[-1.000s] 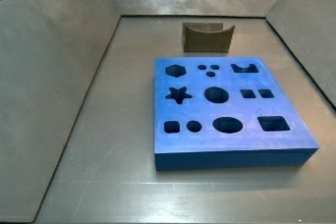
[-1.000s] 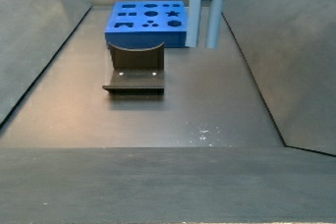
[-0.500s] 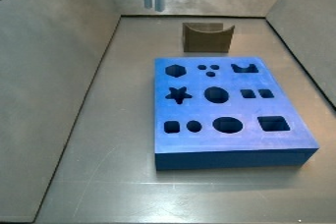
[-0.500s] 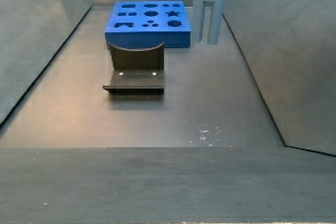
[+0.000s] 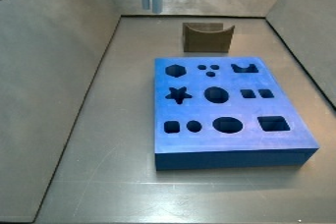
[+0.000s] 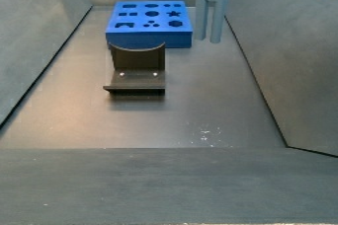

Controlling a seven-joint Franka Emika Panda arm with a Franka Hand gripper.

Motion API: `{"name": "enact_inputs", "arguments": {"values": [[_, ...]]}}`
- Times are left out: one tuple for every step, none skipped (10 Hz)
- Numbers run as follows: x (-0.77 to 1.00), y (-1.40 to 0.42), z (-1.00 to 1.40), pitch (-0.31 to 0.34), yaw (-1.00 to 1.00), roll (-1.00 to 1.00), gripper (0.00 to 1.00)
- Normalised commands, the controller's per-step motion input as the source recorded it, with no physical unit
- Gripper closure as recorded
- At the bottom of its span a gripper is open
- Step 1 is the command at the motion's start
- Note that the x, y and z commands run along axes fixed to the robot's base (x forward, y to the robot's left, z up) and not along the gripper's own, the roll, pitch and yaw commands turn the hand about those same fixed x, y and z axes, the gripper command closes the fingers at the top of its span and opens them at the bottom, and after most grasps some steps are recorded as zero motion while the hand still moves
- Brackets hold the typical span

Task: Pick up the square-circle object. Move up. Place the square-circle object on the fixture. Regrasp the square-circle object. Rotate the square-circle object. Move to above the board. Insert the square-circle object.
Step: Rotate the square-circle object.

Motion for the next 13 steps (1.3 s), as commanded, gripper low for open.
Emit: {"name": "enact_inputs", "arguments": {"values": [[-0.05,0.03,0.01,0.024,-1.0,-0.06,1.0],[-0.04,0.02,0.02,0.025,-1.0,-0.07,1.0],[-0.04,0.02,0.02,0.028,-1.0,-0.07,1.0],[-0.03,0.02,0.02,0.033,-1.0,-0.09,1.0],[-0.03,0.02,0.02,0.038,-1.0,-0.11,1.0],[-0.03,0.02,0.02,0.043,-1.0,-0.12,1.0],[-0.03,0.02,0.03,0.054,-0.97,-0.16,1.0],[-0.02,0.02,0.03,0.053,-0.65,-0.16,1.0],[-0.02,0.02,0.03,0.052,-0.44,-0.16,1.0],[-0.02,0.02,0.03,0.05,-0.29,-0.16,1.0],[0.0,0.0,0.0,0.033,-1.0,-0.1,1.0],[0.0,0.0,0.0,0.036,-1.0,-0.12,1.0],[0.0,0.0,0.0,0.045,-1.0,-0.15,1.0]]}}
